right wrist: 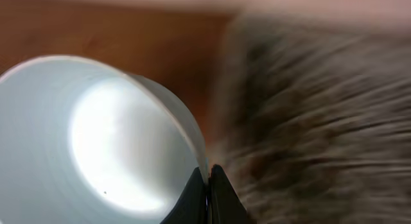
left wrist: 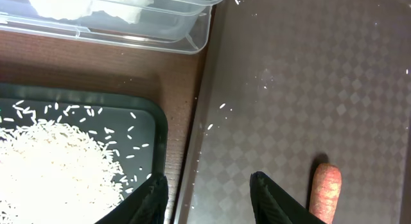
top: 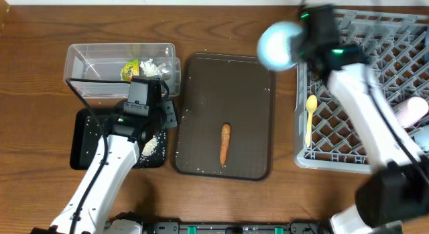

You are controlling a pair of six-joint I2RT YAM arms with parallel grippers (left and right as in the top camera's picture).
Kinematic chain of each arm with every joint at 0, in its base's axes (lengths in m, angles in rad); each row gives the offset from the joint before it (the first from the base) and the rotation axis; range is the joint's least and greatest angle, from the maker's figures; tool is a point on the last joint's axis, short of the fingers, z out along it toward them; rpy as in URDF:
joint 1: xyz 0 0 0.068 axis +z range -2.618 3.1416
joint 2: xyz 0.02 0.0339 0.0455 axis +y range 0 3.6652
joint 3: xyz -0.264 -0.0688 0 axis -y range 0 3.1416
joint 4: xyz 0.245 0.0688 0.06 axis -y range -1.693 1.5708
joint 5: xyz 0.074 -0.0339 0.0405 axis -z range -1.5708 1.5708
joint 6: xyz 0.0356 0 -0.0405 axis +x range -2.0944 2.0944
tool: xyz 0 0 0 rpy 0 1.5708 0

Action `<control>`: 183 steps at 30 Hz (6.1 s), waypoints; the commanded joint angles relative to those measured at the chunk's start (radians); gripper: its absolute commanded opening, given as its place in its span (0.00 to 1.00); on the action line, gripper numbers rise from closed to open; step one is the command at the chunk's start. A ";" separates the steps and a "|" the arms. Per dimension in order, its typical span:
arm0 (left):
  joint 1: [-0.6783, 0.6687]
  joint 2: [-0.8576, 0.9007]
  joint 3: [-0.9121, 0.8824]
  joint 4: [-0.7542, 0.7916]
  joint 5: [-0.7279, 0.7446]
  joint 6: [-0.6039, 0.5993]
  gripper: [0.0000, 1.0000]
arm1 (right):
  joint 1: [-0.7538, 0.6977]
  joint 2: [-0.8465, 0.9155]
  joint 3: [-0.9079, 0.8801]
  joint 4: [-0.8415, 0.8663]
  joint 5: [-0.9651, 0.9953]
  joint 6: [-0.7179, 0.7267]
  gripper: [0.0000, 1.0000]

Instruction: Sort waste into correct bins and load items into the dishwasher rack

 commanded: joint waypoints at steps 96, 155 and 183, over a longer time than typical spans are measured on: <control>-0.063 0.011 0.009 0.006 -0.006 0.010 0.59 | -0.100 0.066 0.003 -0.227 -0.499 -0.195 0.82; -0.453 0.421 0.009 0.281 -0.070 -0.049 0.19 | -0.098 0.066 0.003 -0.261 -0.498 -0.196 0.88; 0.455 0.131 0.008 -0.015 -0.137 -0.036 0.19 | -0.098 0.066 0.003 -0.263 -0.498 -0.196 0.88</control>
